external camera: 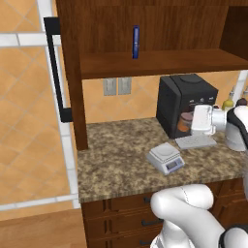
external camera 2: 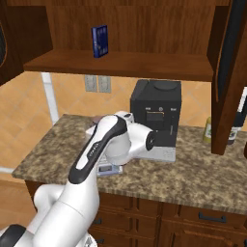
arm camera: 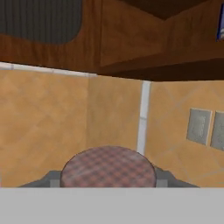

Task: Pick the jam and place it on the digital scale for weighing, and close the cabinet.

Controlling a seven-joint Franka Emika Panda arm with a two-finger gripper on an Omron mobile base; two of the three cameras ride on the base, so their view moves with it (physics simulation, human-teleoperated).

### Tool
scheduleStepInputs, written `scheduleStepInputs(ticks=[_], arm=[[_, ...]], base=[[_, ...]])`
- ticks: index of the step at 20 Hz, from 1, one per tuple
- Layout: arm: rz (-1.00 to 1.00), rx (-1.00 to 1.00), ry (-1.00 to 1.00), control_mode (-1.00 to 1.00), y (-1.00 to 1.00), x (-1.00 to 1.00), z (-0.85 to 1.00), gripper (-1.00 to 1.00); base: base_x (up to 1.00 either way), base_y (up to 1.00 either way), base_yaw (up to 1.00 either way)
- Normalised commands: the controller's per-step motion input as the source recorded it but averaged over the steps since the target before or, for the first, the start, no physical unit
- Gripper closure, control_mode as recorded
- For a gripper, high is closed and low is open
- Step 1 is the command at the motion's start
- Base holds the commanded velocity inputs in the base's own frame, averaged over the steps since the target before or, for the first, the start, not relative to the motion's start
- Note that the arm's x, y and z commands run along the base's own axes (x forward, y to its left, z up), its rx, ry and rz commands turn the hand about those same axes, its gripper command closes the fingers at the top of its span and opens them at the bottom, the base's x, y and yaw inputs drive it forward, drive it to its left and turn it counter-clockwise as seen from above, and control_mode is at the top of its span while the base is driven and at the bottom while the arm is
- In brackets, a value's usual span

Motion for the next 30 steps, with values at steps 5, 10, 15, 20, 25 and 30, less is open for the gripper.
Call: scheduleStepInputs(ticks=[5, 10, 15, 20, 25, 30], arm=[[0.0, -0.13, 0.01, -1.0, 0.22, 0.28, -0.95, 1.0], [0.0, -0.08, 0.14, -1.0, 0.06, 0.14, -0.58, 1.0], [0.0, -0.04, 0.2, -1.0, 0.02, 0.24, -0.47, 1.0], [0.01, 0.0, 0.02, -1.0, 0.0, 0.14, -0.49, 1.0], [0.04, 0.0, 0.0, -1.0, -0.01, 0.15, -0.43, 1.0], [0.02, 0.0, 0.0, -1.0, -0.01, 0.17, -0.18, 1.0]], base=[[0.0, 0.0, 0.0], [0.0, 0.0, 0.0], [0.0, 0.0, 0.0], [0.0, 0.0, 0.0], [0.0, 0.0, 0.0], [0.0, 0.0, 0.0]])
